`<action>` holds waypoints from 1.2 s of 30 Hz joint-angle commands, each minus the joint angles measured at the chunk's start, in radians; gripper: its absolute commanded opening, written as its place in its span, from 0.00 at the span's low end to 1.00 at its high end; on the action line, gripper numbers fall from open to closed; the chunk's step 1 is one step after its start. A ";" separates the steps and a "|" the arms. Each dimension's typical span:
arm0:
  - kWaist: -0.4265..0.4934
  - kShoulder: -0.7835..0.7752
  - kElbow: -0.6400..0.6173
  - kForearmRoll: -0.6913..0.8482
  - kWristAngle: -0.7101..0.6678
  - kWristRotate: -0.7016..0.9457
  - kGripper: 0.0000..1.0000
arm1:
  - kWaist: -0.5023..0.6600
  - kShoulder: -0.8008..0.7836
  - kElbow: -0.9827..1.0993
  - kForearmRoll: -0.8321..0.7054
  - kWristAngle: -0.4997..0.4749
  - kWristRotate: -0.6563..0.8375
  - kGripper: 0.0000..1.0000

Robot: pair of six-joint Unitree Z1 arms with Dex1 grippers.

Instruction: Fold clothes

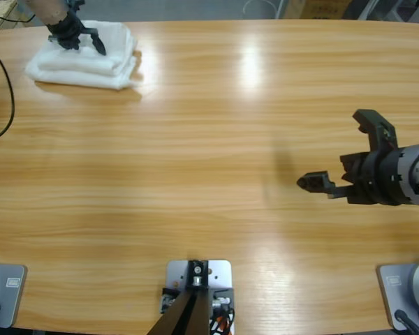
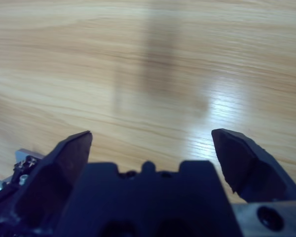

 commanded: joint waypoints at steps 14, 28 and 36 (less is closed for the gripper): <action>0.060 0.102 -0.543 0.262 -0.075 -0.027 1.00 | -0.012 0.012 0.033 -0.001 0.030 0.010 1.00; 0.147 -0.599 0.249 0.166 -0.076 0.033 1.00 | 0.010 -0.182 0.041 0.046 0.040 0.026 1.00; 0.097 -1.101 0.886 0.085 -0.252 0.061 1.00 | 0.010 -0.278 -0.099 0.268 -0.054 -0.185 1.00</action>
